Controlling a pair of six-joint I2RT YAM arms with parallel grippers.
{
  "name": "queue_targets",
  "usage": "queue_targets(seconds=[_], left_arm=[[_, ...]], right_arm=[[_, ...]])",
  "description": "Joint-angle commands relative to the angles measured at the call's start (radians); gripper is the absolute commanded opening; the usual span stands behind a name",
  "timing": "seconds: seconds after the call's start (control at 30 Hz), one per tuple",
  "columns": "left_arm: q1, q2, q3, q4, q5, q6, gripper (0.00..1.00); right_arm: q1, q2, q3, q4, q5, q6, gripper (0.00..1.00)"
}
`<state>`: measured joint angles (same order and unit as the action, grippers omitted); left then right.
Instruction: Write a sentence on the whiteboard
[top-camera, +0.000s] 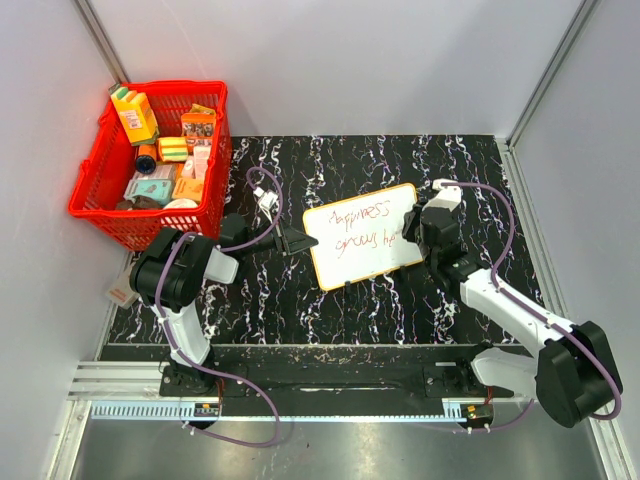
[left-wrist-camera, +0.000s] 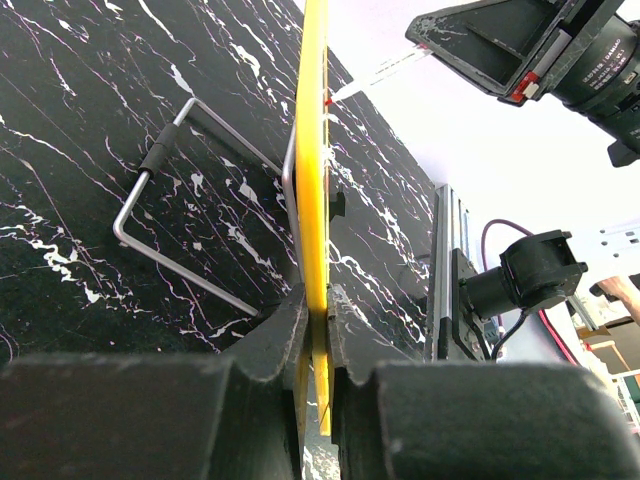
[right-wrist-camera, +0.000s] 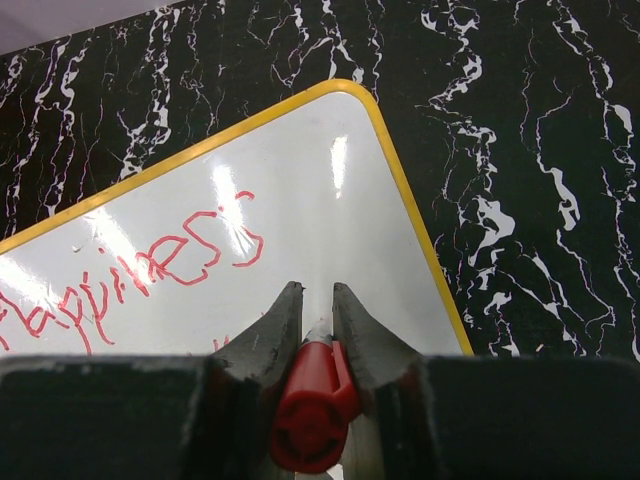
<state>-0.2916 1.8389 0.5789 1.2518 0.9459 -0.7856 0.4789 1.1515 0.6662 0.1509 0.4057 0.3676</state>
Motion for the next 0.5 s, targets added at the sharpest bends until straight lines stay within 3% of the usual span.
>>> queue_targets(seconds=[0.0,0.47], left_arm=[[-0.011,-0.038,0.002,0.110,0.021,0.043,0.00],[-0.011,-0.040,0.002,0.112,0.019,0.045,0.00]], right_arm=[[-0.010,0.002,-0.016,-0.007,-0.002,0.019,0.00],[-0.010,-0.007,-0.025,-0.013,-0.016,0.028,0.00]])
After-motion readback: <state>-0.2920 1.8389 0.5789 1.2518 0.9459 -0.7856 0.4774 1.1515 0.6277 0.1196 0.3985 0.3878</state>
